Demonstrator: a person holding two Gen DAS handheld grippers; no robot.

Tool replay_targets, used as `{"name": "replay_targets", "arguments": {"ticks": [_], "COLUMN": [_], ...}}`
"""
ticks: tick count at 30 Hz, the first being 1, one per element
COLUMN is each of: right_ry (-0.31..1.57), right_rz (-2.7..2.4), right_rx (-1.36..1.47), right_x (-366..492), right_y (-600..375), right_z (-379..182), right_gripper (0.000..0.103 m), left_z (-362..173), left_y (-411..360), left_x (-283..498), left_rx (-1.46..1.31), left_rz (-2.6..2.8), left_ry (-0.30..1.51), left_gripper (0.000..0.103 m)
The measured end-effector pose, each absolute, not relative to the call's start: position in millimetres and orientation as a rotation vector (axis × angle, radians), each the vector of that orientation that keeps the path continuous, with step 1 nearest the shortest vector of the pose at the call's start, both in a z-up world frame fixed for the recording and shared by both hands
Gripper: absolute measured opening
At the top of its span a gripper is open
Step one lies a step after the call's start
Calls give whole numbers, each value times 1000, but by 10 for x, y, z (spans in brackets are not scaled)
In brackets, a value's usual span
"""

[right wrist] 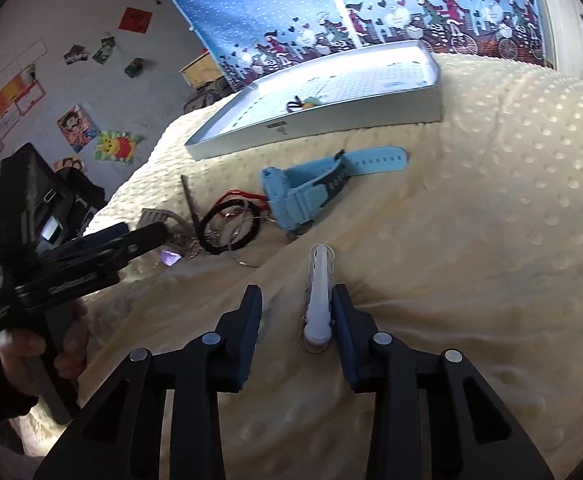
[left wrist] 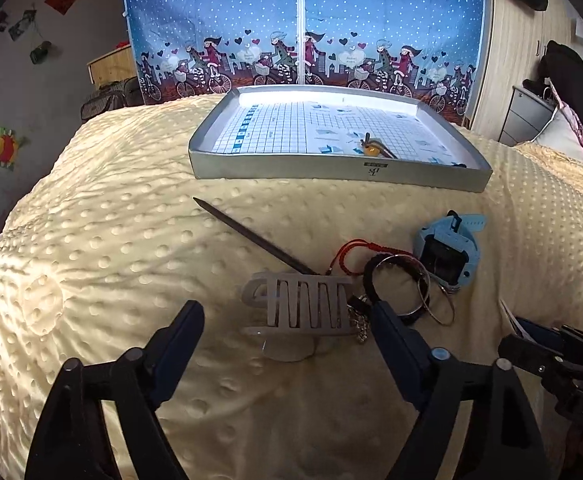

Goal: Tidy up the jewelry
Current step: 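Grasp the grey claw clip with the left tool while the right tool grasps the white hair clip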

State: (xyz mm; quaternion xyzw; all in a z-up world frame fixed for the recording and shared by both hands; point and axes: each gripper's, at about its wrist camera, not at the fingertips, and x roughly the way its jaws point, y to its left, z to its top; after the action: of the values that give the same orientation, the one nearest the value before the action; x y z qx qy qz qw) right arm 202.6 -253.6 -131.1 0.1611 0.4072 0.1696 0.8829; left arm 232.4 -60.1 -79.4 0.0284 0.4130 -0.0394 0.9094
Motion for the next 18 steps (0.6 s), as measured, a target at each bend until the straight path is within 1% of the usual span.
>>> {"name": "replay_targets", "arguments": {"ticks": [1, 3, 7, 18], "right_ry": [849, 851, 867, 907], "right_rz": [358, 367, 369, 347], "right_rx": [327, 311, 293, 306], "right_x": [2020, 2008, 1993, 1968], "right_y": [-2522, -2490, -2463, -2547], "right_z": [-1300, -1280, -1262, -1269], "right_gripper": [32, 32, 32, 32], "left_z": [-808, -823, -811, -771], "left_y": [-603, -620, -665, -705], "left_x": [2332, 2333, 2321, 2265], "left_rx": [63, 73, 91, 90], "left_rz": [-79, -77, -97, -121], "left_ry": [855, 859, 855, 842], "left_gripper": [74, 69, 61, 61]}}
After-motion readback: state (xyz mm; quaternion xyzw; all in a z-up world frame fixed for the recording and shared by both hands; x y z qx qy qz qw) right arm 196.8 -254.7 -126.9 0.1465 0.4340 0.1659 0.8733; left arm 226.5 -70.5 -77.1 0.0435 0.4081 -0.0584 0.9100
